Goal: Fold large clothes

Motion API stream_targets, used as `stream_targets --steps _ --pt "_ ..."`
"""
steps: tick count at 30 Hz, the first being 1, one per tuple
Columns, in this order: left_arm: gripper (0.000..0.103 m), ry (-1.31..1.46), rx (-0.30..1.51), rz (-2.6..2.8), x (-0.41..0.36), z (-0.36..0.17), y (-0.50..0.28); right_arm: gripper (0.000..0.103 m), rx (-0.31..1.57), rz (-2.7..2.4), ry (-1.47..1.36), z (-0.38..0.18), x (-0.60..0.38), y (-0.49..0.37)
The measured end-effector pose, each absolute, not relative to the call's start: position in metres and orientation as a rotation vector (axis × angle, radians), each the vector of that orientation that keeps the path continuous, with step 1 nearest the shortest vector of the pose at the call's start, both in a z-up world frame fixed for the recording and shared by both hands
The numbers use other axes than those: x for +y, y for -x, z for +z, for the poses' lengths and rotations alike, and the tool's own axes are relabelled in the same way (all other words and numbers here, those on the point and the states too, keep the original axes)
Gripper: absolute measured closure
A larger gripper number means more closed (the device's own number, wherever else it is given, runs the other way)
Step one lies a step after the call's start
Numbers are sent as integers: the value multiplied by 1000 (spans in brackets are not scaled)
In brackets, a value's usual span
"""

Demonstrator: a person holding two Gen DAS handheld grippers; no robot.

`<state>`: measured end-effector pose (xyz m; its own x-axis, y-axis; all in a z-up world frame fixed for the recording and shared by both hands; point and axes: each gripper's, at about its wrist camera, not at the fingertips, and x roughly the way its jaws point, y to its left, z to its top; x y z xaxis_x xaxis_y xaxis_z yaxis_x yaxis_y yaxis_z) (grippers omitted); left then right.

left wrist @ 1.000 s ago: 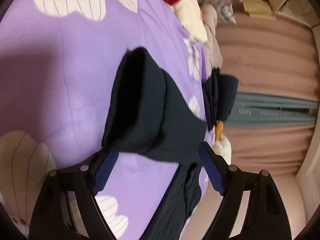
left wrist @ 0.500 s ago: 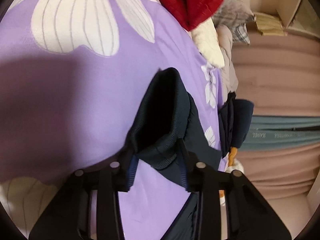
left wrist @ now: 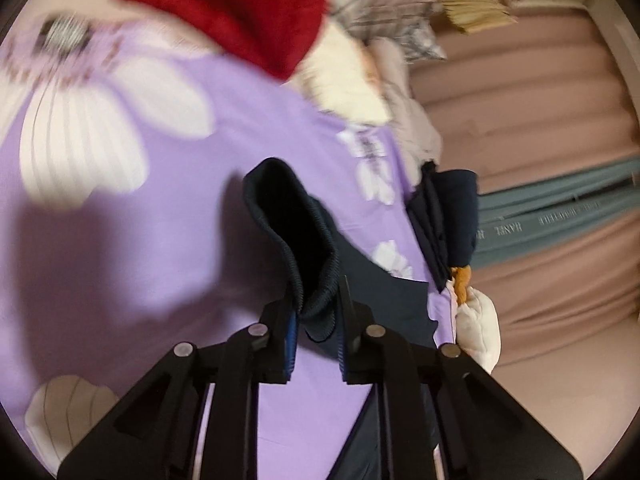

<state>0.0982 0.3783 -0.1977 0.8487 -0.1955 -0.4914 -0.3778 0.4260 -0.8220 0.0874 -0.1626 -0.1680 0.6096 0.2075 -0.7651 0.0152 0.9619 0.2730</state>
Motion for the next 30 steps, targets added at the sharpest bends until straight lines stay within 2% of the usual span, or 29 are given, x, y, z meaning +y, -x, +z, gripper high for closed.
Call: stream_targets --steps 8,15,30 --pt "93 886 517 80 332 -123 -115 11 886 126 -275 -166 -162 -86" --pt "93 711 533 12 273 -83 -152 11 886 110 -310 -175 -176 -80" --pt "90 417 637 -260 85 -49 -220 11 848 55 -386 -189 -223 -70"
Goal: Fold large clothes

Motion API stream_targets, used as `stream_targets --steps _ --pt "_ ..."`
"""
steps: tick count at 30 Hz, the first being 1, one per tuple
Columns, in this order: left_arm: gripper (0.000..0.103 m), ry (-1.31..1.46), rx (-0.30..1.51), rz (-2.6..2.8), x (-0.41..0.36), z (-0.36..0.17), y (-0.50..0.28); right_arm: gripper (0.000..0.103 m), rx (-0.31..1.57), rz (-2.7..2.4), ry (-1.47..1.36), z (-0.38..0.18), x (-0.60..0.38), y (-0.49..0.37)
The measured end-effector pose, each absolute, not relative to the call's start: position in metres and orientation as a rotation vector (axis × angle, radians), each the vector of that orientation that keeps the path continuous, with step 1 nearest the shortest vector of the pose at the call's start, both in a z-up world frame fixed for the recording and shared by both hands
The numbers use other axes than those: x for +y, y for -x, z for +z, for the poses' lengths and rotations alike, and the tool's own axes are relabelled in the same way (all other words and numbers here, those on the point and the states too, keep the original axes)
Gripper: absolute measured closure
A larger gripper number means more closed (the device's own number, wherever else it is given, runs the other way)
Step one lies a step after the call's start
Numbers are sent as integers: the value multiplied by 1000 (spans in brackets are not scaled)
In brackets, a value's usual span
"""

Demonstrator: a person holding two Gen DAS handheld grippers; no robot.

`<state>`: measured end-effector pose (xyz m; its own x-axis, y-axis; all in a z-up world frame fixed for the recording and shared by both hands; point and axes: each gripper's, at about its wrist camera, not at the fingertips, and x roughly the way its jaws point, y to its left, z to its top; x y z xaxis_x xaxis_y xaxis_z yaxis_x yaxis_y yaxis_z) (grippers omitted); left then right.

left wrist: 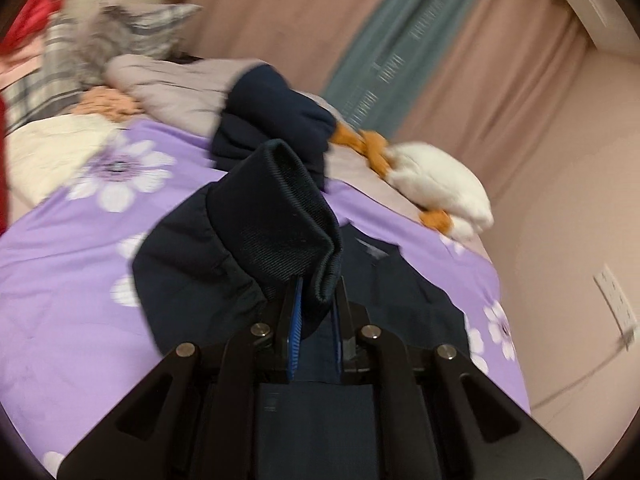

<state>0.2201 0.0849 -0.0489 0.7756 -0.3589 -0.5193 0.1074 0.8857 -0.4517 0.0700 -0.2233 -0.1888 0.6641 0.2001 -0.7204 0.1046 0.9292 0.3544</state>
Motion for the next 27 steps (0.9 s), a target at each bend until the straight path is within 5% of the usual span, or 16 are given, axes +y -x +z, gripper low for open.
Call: stream_targets --steps 13,17,23,27 --pt "89 166 754 -498 -118 -70 -260 11 860 -27 -473 -204 -262 -59" --pt "54 201 877 -544 -147 -99 -278 11 866 -49 -484 -208 -270 -55" --pt "48 254 852 -649 -125 -95 -259 11 883 -50 -499 -209 -273 -59" --pt "31 336 811 -573 -63 -95 -247 11 873 -14 -507 -203 -273 -74"
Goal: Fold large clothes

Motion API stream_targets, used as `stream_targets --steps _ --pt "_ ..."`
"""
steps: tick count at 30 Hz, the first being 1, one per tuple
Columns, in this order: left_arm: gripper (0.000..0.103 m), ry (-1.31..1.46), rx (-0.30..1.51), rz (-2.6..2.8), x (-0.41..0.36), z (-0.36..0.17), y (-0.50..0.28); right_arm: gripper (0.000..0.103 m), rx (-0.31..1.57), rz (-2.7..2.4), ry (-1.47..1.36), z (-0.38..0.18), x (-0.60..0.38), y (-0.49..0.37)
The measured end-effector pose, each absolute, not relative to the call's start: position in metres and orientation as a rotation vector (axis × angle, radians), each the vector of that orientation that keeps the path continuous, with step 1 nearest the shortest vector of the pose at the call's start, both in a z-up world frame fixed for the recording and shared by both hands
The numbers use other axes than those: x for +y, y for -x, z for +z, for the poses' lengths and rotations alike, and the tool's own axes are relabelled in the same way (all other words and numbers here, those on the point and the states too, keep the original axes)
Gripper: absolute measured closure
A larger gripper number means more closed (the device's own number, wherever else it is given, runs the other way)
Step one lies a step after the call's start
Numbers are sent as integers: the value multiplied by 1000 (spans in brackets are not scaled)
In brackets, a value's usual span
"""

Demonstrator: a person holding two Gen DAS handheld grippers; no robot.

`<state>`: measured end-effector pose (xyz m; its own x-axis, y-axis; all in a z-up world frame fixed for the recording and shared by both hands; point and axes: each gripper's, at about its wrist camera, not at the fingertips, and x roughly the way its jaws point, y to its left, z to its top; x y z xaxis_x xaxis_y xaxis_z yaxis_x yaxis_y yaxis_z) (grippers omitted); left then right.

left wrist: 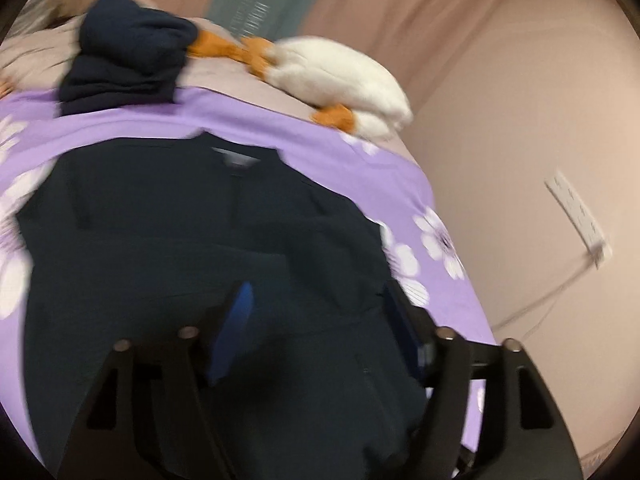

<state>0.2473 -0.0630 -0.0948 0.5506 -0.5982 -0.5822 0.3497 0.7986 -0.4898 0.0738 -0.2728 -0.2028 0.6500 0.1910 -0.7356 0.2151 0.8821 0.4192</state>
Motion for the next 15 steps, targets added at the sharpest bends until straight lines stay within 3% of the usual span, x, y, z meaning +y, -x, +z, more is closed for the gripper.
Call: stream_targets --steps 10,15 --pt "31 407 839 -240 107 -141 -204 11 881 134 -376 -190 -241 -182" --pt "31 483 898 -174 152 -170 -188 11 873 128 -279 -194 -221 -240"
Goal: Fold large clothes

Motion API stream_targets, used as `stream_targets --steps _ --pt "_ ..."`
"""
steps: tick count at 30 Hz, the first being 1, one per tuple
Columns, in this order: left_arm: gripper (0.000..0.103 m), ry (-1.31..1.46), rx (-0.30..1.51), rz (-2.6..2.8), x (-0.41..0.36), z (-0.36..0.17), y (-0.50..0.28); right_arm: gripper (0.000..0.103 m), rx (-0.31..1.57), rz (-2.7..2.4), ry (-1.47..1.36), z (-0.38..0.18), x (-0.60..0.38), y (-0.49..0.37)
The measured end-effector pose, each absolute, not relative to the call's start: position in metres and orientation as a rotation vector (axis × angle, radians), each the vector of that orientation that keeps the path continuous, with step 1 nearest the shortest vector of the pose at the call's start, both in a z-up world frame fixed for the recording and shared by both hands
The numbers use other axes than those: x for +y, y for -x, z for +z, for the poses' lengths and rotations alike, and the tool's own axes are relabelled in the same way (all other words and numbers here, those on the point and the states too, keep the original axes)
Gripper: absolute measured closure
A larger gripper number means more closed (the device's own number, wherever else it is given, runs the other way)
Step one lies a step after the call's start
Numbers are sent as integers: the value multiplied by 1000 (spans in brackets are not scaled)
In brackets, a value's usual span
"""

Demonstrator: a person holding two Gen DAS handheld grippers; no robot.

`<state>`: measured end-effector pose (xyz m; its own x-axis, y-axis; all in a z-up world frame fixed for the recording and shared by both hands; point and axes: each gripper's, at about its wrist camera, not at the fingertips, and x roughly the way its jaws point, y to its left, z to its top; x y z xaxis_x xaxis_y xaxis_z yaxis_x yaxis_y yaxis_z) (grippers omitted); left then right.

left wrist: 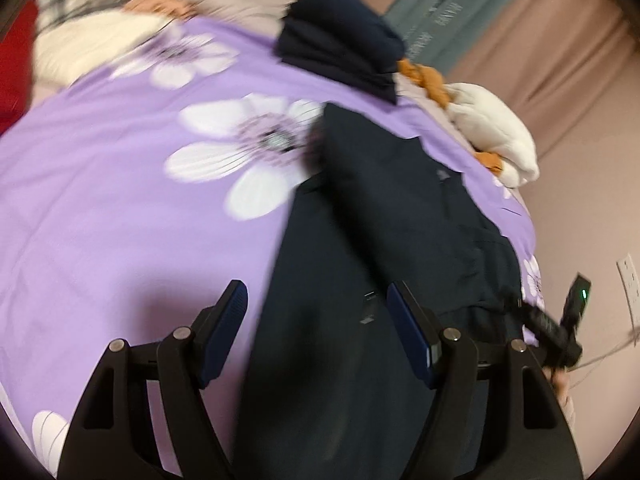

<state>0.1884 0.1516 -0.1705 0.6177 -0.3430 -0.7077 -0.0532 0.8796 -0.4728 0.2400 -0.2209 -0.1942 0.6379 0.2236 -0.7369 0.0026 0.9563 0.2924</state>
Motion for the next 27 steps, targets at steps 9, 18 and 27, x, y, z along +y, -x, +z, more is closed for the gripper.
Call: stream_targets --steps 9,18,27 --pt "31 556 966 -162 181 -204 -183 45 926 110 -210 -217 -216 -294" --pt "31 702 963 -301 151 -207 -220 98 761 157 -204 -177 -216 -264" --pt "31 814 954 -354 123 -206 -263 98 679 -190 -323 -155 -327 -205"
